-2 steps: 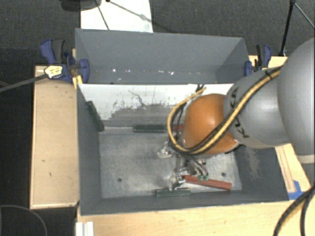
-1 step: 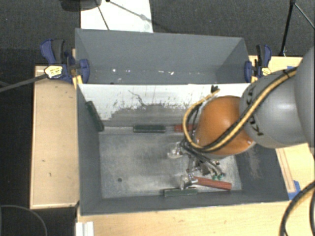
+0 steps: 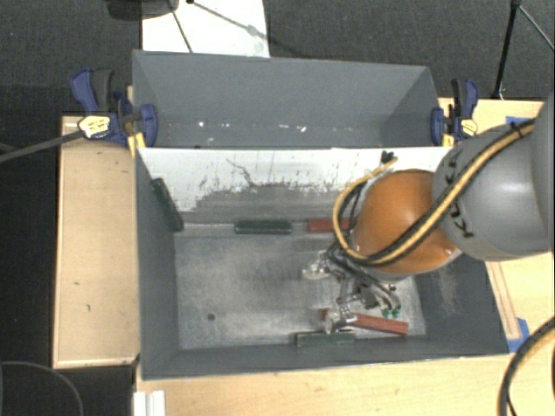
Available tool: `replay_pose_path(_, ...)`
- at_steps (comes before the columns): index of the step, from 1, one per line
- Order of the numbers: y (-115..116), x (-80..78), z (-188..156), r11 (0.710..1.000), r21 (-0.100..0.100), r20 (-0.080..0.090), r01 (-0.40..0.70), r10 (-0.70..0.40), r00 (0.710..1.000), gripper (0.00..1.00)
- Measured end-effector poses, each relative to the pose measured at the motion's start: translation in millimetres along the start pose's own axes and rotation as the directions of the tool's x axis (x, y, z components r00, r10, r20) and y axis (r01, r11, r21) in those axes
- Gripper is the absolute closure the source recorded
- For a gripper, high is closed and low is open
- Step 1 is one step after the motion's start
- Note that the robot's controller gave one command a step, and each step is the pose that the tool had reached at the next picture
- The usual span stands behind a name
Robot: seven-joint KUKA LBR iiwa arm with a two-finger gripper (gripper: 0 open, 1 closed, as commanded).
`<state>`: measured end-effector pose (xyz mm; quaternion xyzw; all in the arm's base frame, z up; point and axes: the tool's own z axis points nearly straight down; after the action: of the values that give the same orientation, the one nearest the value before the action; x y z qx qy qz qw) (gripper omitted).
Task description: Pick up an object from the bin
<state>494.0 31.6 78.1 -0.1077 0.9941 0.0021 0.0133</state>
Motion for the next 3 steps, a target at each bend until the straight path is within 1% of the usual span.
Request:
replay_pose_path(1, 0, 2.0, -9, 1.0, 0.006, -0.009, 0.029, -0.029, 1.0, 0.0)
replay_pose_path(2, -57, 10.7, 1, 0.974, 0.001, -0.013, 0.225, -0.225, 0.974, 1.0)
replay_pose_path(3, -57, 10.7, 1, 0.975, 0.001, -0.013, 0.224, -0.224, 0.975, 1.0)
